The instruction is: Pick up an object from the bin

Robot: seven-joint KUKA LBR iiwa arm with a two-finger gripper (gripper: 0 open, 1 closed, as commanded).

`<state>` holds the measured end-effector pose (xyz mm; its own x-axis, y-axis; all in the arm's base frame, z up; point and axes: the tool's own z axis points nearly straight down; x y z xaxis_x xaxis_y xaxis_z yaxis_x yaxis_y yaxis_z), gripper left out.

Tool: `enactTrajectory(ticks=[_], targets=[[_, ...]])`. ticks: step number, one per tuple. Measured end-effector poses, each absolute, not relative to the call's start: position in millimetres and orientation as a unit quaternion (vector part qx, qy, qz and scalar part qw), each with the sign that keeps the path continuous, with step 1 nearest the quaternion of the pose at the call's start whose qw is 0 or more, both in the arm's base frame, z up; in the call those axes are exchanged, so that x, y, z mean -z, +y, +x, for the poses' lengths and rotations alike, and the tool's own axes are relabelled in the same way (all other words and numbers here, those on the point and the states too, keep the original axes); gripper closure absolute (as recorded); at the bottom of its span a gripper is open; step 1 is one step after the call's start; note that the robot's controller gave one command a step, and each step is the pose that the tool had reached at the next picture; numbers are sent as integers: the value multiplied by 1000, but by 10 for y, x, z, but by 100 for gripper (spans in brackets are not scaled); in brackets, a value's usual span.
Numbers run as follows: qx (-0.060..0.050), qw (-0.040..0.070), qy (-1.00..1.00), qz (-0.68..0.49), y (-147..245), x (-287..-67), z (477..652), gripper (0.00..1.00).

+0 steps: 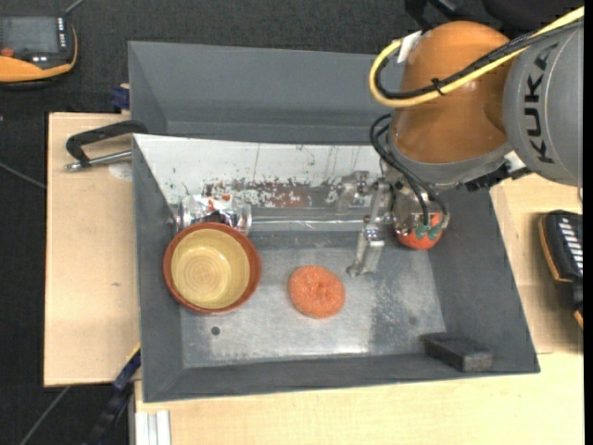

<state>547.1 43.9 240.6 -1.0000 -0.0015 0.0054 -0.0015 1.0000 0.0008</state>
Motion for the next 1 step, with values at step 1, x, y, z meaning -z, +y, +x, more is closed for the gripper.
enactTrajectory(ticks=[1], targets=[[2, 5, -994, 107, 1034, -1309, 5290, 0]])
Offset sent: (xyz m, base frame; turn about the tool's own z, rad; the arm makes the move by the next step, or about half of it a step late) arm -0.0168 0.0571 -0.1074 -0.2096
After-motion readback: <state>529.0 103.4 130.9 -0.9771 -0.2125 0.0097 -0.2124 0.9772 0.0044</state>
